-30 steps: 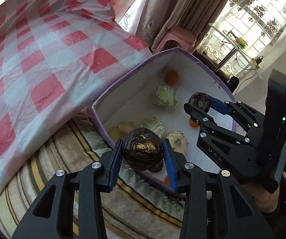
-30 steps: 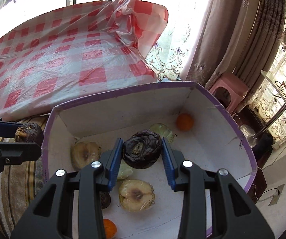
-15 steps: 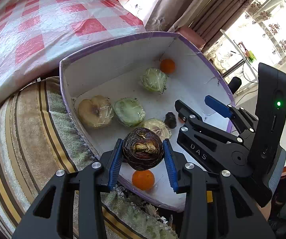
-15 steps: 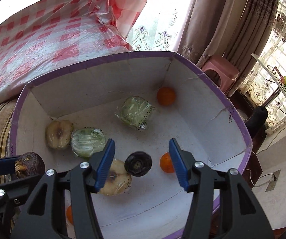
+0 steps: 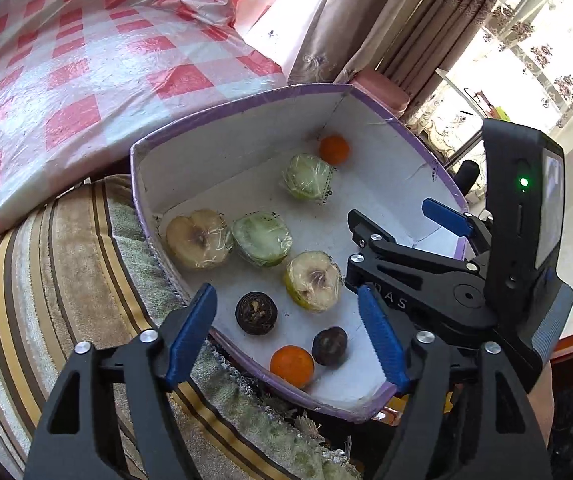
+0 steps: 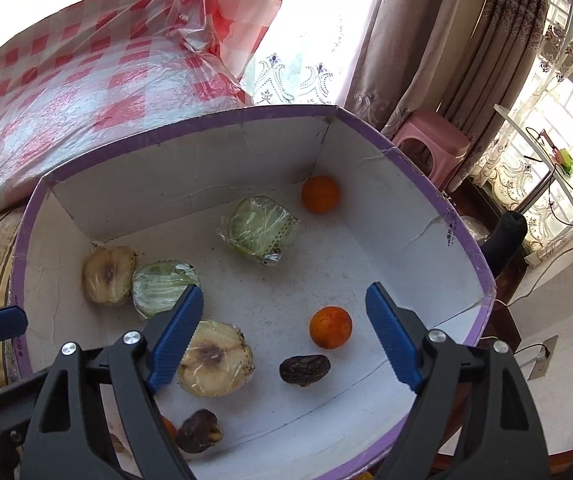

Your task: Organize fruits

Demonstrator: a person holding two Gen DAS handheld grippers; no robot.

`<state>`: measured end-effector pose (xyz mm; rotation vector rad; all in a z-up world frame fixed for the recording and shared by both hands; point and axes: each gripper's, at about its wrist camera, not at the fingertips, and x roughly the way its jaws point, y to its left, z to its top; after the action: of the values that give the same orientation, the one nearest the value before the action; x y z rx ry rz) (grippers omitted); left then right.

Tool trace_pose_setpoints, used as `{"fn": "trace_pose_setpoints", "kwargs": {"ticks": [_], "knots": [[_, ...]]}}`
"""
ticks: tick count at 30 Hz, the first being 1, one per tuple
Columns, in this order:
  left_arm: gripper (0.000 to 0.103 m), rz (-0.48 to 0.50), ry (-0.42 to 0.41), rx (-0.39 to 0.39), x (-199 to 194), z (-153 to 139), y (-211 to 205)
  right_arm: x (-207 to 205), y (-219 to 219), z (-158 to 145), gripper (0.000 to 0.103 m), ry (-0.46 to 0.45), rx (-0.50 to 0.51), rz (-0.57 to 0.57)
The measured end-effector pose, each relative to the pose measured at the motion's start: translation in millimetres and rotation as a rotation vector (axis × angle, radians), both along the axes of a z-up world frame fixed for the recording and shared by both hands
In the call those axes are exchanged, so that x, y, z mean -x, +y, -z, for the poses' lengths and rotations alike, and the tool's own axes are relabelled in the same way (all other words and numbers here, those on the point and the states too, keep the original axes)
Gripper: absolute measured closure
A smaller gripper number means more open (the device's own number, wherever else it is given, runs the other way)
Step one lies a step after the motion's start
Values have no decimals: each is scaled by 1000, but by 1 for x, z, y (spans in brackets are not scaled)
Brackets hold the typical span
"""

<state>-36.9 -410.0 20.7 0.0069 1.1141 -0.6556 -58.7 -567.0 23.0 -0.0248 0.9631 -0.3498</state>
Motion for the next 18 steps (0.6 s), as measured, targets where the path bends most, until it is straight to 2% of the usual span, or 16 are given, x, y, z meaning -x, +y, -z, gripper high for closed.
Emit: {"fn": "trace_pose_setpoints", "kwargs": {"ticks": [2,5,12,18], "knots": [[12,-3,-37,-38,3,-6,-3,1,-4,0,18,-3,-15,8],[12,8,-21,-31,4,-7,-2,2,-3,0,17,-4,-13,0],[11,-27,-68,-35,10,-20,2,1,-1,-3,14,-9,-10,-10],[11,-51,-58,-24,7,-22,5,1,-1,-7,14,-10,7,-9]]}}
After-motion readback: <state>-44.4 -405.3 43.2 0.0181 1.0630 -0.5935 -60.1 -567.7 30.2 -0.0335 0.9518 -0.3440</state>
